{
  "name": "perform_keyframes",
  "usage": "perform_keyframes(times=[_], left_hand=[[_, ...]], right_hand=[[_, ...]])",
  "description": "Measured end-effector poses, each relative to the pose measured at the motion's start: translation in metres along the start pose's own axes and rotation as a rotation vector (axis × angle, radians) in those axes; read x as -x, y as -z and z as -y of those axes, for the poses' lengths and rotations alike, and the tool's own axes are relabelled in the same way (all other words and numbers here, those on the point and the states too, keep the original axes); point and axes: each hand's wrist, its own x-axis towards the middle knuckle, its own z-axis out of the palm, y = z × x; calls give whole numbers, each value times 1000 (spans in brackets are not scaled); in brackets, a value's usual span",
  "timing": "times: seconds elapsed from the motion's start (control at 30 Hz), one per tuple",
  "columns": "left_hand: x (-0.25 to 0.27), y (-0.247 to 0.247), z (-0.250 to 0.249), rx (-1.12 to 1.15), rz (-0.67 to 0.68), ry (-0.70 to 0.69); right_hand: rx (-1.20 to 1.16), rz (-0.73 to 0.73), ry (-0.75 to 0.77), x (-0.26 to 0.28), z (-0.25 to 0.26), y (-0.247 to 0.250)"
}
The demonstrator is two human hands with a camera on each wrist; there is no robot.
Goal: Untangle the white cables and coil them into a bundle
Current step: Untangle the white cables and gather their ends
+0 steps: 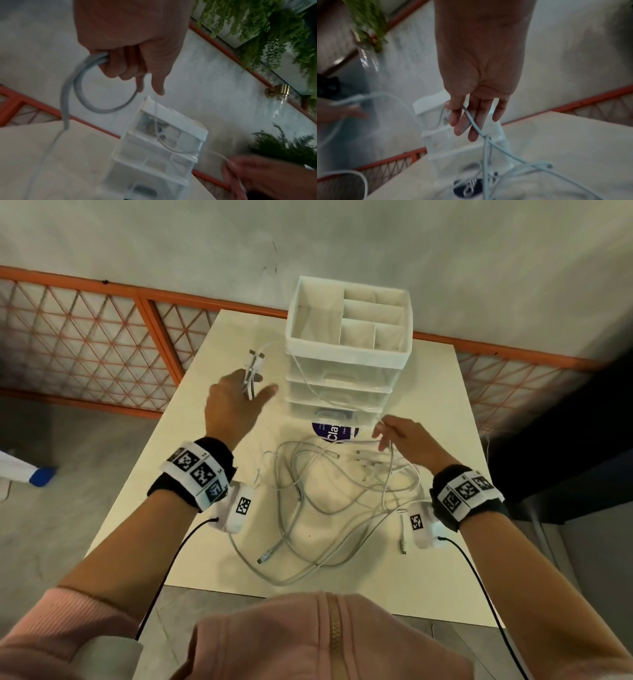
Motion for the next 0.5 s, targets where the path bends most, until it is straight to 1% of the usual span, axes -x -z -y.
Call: perform_keyframes(times=[0.03,0.07,0.1,0.17,0.23,0.3,0.37,0.4,0.43,0.5], left_hand=[[5,-6,-3,-23,28,46],[10,-12,-8,-10,37,59],[15,-17,-14,28,26,43],[23,-26,-28,121,14,-34],[29,-32,-39,171,36,-90],[32,-37,-46,222,66,-117],[34,-41,-52,266,81,-172],[34,-42,-54,262,108,-214],[34,-44,-56,251,165,-255],[34,-49,-58,228,345,-295]], right_hand=[[4,-13,23,-3,9,6],[14,-14,47,-4,19,13],[21,5,70,-5,29,18],[15,77,117,-4,50,25],[5,138,145,-3,67,30],[30,187,127,-3,79,34],[102,266,104,-2,87,36],[126,300,103,-1,89,36],[122,318,115,-1,91,36],[22,296,146,1,94,37]])
